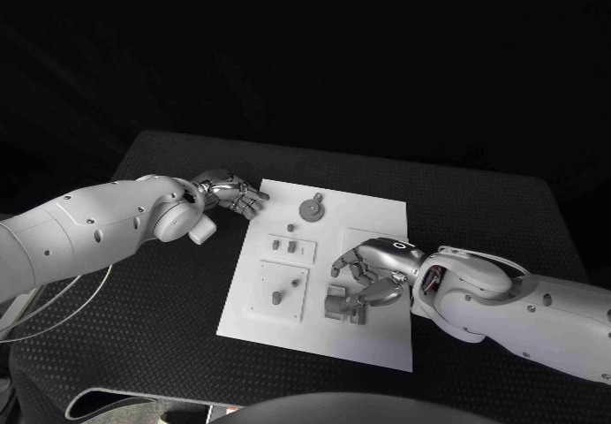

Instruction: Assemble the parts on the task board

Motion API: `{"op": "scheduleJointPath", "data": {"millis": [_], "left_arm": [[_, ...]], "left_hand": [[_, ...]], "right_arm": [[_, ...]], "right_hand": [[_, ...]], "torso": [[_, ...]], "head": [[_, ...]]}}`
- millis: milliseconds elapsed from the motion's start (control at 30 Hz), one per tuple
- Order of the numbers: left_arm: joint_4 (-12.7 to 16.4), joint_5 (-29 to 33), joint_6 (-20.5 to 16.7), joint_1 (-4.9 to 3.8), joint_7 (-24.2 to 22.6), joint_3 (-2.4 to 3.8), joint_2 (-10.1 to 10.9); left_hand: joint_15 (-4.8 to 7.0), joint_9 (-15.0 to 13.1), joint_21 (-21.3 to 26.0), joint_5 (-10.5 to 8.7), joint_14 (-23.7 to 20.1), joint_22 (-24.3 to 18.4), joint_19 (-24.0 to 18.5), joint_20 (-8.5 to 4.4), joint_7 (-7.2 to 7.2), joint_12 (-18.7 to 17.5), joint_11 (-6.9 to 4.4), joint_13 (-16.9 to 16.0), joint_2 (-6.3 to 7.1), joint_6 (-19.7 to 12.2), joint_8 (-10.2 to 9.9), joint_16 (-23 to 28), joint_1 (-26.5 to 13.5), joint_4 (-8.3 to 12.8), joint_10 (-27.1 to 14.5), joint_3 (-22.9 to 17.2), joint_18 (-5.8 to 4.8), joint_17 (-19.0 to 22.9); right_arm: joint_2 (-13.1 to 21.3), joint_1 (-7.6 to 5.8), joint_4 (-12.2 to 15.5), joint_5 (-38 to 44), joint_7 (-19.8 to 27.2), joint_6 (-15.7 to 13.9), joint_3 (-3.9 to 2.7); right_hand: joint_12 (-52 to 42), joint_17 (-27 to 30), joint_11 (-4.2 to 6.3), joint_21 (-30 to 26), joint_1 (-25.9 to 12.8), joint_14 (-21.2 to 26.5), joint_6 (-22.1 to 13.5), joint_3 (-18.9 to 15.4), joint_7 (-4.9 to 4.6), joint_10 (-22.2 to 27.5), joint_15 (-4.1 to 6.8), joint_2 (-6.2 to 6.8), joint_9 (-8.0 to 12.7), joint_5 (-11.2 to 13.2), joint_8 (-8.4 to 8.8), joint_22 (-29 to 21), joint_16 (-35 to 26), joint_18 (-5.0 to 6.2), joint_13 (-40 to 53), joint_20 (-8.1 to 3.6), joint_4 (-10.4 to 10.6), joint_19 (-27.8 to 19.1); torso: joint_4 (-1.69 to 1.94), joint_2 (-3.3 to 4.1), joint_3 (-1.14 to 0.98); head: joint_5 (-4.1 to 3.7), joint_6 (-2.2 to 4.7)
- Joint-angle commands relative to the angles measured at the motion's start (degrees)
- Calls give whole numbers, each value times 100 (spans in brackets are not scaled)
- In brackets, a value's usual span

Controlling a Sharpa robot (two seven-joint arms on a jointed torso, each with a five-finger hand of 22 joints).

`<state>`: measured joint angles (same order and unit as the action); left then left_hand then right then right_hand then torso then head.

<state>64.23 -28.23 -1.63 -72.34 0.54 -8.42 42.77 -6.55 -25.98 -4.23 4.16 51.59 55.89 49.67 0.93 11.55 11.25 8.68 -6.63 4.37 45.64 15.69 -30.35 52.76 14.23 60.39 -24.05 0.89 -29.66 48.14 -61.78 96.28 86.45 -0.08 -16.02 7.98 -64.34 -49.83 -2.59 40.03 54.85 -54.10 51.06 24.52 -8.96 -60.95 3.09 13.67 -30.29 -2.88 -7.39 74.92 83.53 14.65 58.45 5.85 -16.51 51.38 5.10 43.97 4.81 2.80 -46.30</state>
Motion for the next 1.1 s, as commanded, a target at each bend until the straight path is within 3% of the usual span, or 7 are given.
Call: {"op": "scheduleJointPath", "data": {"millis": [33,267,633,800,1100], "left_arm": [[23,-25,63,13,-9,-12,-13],[22,-25,70,13,-2,-13,-9],[18,-26,91,13,6,-17,-6],[17,-27,95,13,9,-18,-5],[11,-80,112,13,35,-18,-6]], "left_hand": [[0,5,24,-40,-18,-14,-29,-11,30,22,-5,-8,2,-38,18,28,-39,-20,-52,-9,34,-7],[0,5,24,-42,-17,-13,-29,-10,30,23,-5,-8,5,-38,19,29,-32,-14,-52,-10,34,-10],[0,5,23,-43,-16,-13,-30,-10,31,24,-4,-8,6,-39,20,31,-28,-10,-53,-10,33,-13],[0,5,23,-44,-16,-13,-30,-9,31,24,-4,-8,6,-39,21,32,-26,-8,-53,-10,33,-14],[-1,6,22,-45,-16,-13,-30,-9,32,24,-4,-9,7,-40,22,34,-26,-7,-54,-9,33,-17]], "right_arm": [[-11,3,18,719,-163,279,6],[-26,3,59,998,-251,522,12],[-40,8,137,1059,-215,533,15],[-68,10,114,1129,-248,536,16],[-176,11,39,1600,-380,519,31]], "right_hand": [[-54,-15,8,-27,67,50,96,17,1,41,19,15,-31,-17,-61,102,25,-6,13,12,1,-43],[-346,-115,67,98,152,-2,256,-130,68,-33,74,-64,-110,-21,-223,133,283,35,127,18,1,65],[-599,-132,247,253,142,-37,694,-171,256,-79,211,-154,-291,-16,-556,122,490,35,171,-54,14,164],[-622,-116,284,279,181,-43,765,-162,293,-98,245,-233,-325,-16,-610,120,514,35,152,-70,0,172],[-625,-110,286,284,207,-43,757,-166,295,-99,253,-236,-328,-16,-609,119,519,35,145,-73,-7,169]], "torso": [[-3,-2,1],[3,2,1],[10,0,2],[3,1,4],[2,2,5]], "head": [[-4,5],[-4,-7],[5,-18],[5,-15],[-7,-16]]}}
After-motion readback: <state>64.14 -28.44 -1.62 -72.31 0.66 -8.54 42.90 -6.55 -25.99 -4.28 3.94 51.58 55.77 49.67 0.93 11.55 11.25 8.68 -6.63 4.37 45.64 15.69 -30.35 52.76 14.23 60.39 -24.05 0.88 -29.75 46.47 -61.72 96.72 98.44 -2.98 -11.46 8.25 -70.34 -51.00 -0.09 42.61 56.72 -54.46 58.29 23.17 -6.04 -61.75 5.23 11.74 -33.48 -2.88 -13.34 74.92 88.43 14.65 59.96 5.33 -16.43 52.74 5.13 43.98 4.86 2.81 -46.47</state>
